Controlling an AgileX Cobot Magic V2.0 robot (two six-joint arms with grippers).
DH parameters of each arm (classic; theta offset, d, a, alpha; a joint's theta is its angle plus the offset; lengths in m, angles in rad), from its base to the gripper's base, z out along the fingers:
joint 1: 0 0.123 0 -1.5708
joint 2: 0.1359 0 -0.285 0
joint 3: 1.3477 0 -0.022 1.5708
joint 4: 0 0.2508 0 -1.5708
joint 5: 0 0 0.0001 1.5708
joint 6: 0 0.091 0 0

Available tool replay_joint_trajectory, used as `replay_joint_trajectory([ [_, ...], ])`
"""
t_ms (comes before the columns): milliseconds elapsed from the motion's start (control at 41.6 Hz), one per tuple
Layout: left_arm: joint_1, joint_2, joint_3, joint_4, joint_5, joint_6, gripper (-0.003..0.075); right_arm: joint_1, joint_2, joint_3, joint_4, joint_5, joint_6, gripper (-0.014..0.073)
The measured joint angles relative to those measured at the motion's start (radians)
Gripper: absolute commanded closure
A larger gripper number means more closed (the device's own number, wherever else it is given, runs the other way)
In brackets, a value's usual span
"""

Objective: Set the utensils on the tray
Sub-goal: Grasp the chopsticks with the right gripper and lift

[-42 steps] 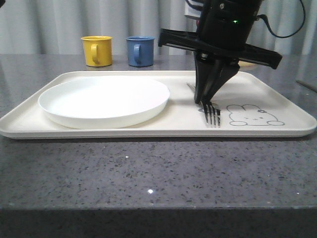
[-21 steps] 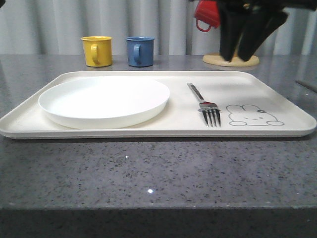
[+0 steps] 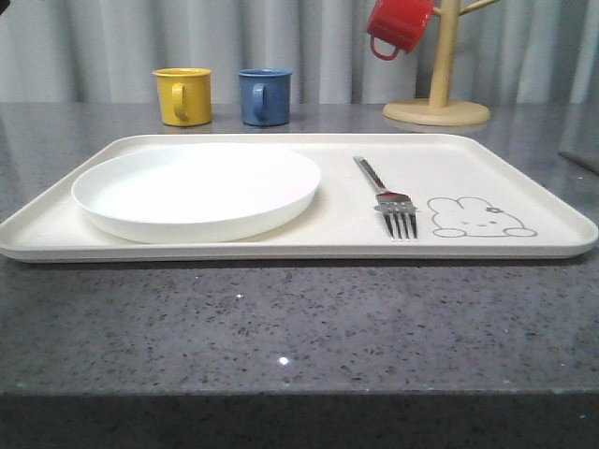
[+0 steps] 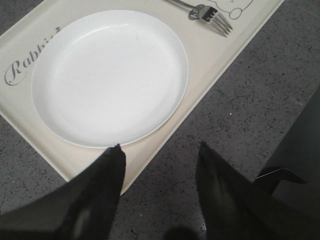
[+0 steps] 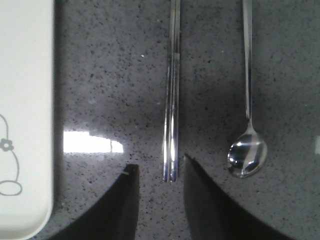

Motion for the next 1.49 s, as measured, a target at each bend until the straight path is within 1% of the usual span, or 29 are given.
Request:
replay_joint_trajectory([
  [96,0.0,0.0,0.0,0.0,0.0,0.0,0.0382,-0.05,0.035,0.0,0.036,0.001,-0.034,0.0337],
  [168,0.0,0.0,0.0,0.0,0.0,0.0,0.0382,-0.068,0.063,0.0,0.047,0.001,-0.052,0.0337],
  [312,0.0,0.0,0.0,0.0,0.0,0.0,0.0382,-0.074,0.126,0.0,0.054,0.001,-0.083,0.0337],
  [529,0.0,0.0,0.0,0.0,0.0,0.0,0.0382,-0.074,0.214,0.0,0.061,-0.008,-0.089,0.0337],
  [817,0.0,0.0,0.0,-0.002,0.0,0.0,0.0382,-0.074,0.267,0.0,0.061,-0.013,-0.091,0.0338],
  [889,0.0,0.0,0.0,-0.002,0.0,0.0,0.0382,-0.074,0.267,0.0,0.061,-0.013,-0.091,0.0364],
  [1009,0.0,0.0,0.0,-0.002,0.0,0.0,0.0382,-0.074,0.267,0.0,0.061,-0.013,-0.091,0.0482],
  [1081,0.0,0.0,0.0,-0.002,0.0,0.0,0.0382,-0.076,0.267,0.0,0.055,-0.014,-0.091,0.0527],
  [1297,0.0,0.0,0.0,-0.002,0.0,0.0,0.0382,-0.076,0.265,-0.004,0.07,-0.014,-0.091,0.0536],
  [1369,0.0,0.0,0.0,-0.002,0.0,0.0,0.0382,-0.059,0.254,-0.019,0.108,-0.014,-0.093,0.0536],
  [1489,0.0,0.0,0.0,-0.002,-0.004,0.0,0.0382,0.0,0.219,-0.054,0.192,-0.014,-0.099,0.0536],
])
